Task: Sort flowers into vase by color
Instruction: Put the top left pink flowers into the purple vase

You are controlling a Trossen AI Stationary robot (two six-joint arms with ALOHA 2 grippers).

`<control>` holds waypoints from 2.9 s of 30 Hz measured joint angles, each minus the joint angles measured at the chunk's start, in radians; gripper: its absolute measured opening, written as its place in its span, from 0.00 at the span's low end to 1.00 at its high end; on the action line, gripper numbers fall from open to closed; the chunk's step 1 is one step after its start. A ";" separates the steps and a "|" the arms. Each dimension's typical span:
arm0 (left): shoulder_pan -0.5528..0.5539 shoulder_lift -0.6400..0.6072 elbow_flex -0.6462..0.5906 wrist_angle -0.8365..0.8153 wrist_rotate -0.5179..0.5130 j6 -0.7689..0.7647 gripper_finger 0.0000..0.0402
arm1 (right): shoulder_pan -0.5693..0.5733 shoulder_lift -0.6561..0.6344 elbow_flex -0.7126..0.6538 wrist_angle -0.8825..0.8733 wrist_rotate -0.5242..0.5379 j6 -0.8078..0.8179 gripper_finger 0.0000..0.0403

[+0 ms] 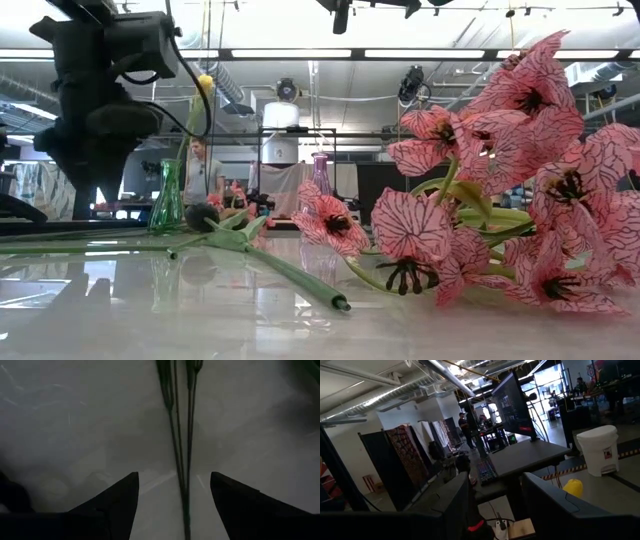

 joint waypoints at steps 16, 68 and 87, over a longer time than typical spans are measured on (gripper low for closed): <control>0.026 0.151 -0.001 0.050 0.094 0.045 0.63 | 0.000 0.000 0.000 0.005 0.000 0.000 0.49; 0.055 0.208 0.000 0.116 0.236 0.094 0.03 | 0.000 0.000 0.000 0.004 0.026 0.000 0.49; 0.055 0.000 0.000 0.162 0.211 0.026 0.03 | 0.000 0.000 0.000 0.004 0.026 0.000 0.49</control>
